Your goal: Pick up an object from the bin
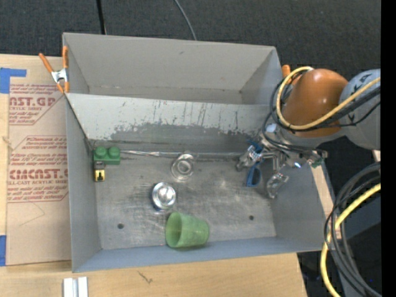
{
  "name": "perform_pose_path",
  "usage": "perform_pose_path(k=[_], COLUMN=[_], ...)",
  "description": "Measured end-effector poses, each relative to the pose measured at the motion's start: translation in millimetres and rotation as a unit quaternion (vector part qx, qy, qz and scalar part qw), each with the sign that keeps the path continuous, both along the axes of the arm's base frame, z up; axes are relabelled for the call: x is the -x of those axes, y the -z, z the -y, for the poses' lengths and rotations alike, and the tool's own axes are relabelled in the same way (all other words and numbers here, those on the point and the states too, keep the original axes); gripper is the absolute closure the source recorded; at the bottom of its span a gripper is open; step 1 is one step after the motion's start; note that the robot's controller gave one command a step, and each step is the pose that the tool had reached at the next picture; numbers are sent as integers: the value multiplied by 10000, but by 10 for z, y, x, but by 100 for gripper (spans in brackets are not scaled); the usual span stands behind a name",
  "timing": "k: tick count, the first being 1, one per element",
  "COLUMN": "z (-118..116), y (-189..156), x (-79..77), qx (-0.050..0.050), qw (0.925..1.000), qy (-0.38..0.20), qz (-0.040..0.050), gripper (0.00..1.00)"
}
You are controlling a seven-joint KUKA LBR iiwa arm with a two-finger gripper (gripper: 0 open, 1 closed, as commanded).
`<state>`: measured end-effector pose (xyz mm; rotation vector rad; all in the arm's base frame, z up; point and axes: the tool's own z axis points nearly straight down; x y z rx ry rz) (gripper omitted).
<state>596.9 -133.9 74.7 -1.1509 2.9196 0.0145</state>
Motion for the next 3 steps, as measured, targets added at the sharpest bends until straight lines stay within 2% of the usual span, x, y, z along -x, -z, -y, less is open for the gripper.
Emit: perform_pose_path(k=[1,2,3], z=[30,17,5], y=[-29,-602,-828], x=[-17,-42,-57], qx=[24,49,46], qw=[10000,10000,10000], qy=[1,2,5], qz=[34,43,28], gripper=[100,100,100])
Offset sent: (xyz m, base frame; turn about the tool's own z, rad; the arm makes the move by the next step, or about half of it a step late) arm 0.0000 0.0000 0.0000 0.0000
